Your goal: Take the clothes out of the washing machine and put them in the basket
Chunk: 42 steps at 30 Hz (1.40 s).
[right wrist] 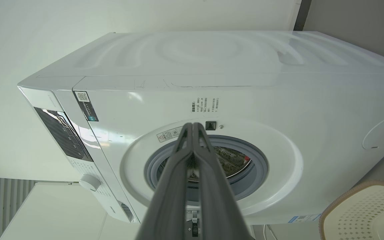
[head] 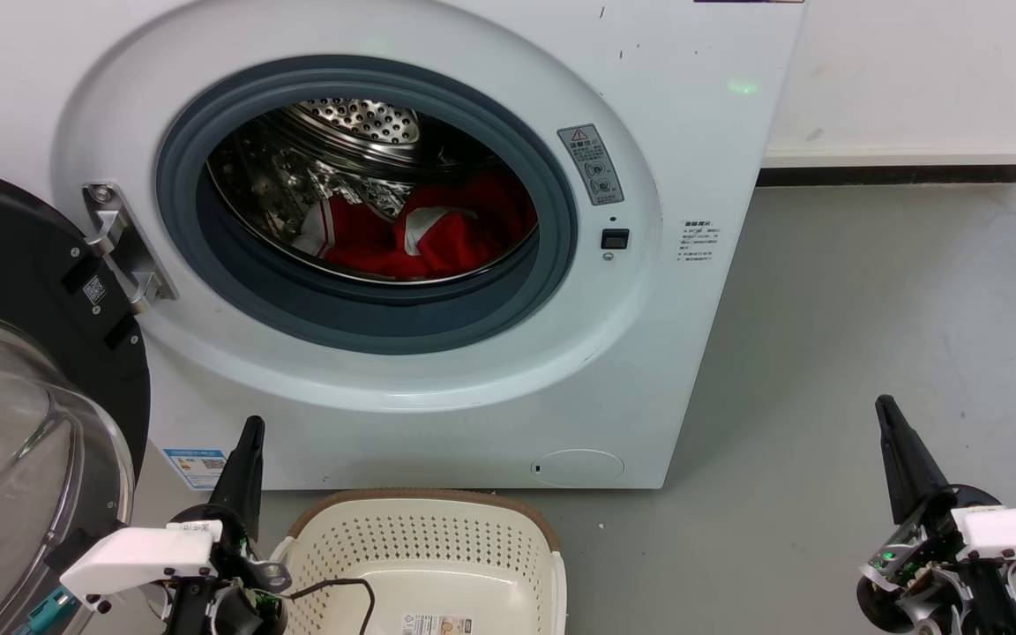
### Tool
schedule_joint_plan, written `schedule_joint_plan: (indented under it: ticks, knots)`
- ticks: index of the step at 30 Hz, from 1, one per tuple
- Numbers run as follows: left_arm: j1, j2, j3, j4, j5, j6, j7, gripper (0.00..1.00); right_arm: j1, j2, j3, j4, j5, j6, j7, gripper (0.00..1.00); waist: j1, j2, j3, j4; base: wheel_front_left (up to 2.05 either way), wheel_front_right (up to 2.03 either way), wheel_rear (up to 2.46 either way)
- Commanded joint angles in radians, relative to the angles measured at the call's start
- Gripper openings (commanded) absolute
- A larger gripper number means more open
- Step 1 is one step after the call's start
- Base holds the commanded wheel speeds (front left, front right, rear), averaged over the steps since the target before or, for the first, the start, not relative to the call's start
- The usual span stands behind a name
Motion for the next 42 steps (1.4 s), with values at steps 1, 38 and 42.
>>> schedule_joint_plan:
  ticks: [1, 38, 42]
  knots:
    - [-0.006, -0.001, 0.003, 0.000, 0.000, -0.002, 0.002, 0.00, -0.013, 0.003, 0.001, 0.001, -0.004, 0.000, 0.000, 0.00, 0.0000, -0.0001, 0.000, 0.000, 0.00, 0.00, 0.00]
    - [0.041, -0.001, -0.018, -0.083, 0.316, 0.056, -0.099, 1.00, 0.050, 0.001, 0.009, -0.074, -0.274, 0.000, -0.099, 1.00, 0.0000, -0.0001, 0.004, 0.003, 0.00, 0.00, 0.00]
    - [0.046, -0.001, -0.030, -0.105, 0.391, 0.075, -0.116, 1.00, 0.058, 0.001, 0.020, -0.104, -0.354, 0.000, -0.116, 1.00, 0.0000, -0.0001, 0.005, 0.004, 0.00, 0.00, 0.00]
